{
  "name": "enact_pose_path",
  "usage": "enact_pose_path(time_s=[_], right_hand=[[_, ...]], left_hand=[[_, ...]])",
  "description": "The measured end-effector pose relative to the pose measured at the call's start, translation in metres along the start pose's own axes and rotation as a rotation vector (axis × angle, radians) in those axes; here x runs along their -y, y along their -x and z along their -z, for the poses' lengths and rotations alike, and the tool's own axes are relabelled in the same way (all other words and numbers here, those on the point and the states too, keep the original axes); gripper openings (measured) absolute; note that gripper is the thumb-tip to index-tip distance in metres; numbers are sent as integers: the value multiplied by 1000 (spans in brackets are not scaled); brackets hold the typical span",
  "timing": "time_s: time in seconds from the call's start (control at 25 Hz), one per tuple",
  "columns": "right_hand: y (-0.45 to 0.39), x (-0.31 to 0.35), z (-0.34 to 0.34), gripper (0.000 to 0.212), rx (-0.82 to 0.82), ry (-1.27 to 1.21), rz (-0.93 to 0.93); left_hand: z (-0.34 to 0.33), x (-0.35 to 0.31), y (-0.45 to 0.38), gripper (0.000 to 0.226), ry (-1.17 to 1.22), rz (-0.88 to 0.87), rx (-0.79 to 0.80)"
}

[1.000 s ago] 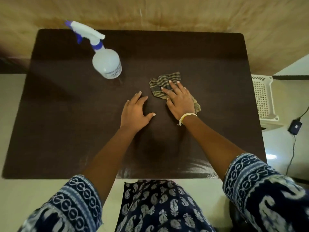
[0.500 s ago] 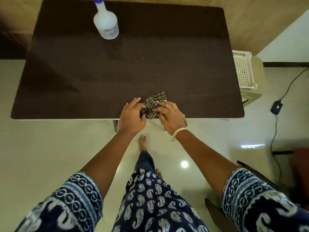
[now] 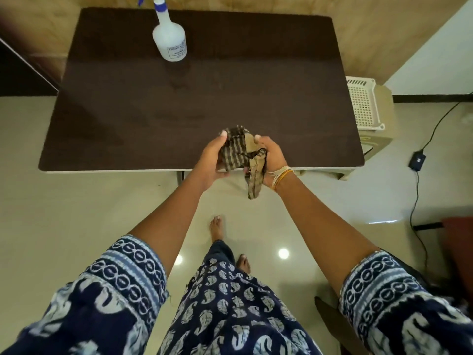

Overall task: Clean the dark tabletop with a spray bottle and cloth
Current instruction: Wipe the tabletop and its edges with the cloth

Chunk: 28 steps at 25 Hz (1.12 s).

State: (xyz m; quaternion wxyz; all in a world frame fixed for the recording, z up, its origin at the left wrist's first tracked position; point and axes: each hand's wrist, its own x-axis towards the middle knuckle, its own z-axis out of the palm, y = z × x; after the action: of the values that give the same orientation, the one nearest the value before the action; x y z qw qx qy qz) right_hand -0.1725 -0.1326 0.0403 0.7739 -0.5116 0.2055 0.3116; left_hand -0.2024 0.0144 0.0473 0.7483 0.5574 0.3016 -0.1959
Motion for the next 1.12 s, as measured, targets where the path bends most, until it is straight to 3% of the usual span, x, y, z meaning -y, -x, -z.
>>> enact_pose_path(time_s=[0.08,0.16,0.32,0.44,0.48,0.52,0.56,0.6,0.68,0.76,0.84,0.96,1.12], right_hand=[[3,9,-8,45,161,-105,-49],[-5,20,-16,40,164,-27,-49],[-41,44,-31,36,-91,-8,-65],[-93,80,-46,20,-348,22,150],[-115,94,-51,23,-440,111,229],[-136,110,-55,41,-545,227,268],[-160,124,-55,58,-625,329,282],[-176,142,-60,59,-674,410,336],[-217,178,-69,41,-717,594,477],[-259,207,-74,39,-755,836,480],[-295,221,-83,49,-662,1164,387],[-327,209,-94,60,-302,1642,238],[-306,167,-99,70,29,1818,460]], left_hand=[[-3,-12,-2,39,88,80,29],[-6,-27,-11,16,125,54,-74],[-1,-65,-56,30,-78,-105,-254],[11,-94,-98,21,-162,-120,-273],[17,-103,-110,21,-255,-154,-296],[26,-110,-123,22,-390,-220,-322],[37,-117,-138,25,-528,-299,-324],[47,-126,-150,33,-670,-363,-304],[69,-145,-178,59,-953,-409,-233],[85,-162,-196,89,-1242,-377,-126],[94,-173,-206,111,-1483,-296,-17],[97,-173,-212,122,-1675,-246,22],[95,-171,-211,123,-1681,-239,7]])
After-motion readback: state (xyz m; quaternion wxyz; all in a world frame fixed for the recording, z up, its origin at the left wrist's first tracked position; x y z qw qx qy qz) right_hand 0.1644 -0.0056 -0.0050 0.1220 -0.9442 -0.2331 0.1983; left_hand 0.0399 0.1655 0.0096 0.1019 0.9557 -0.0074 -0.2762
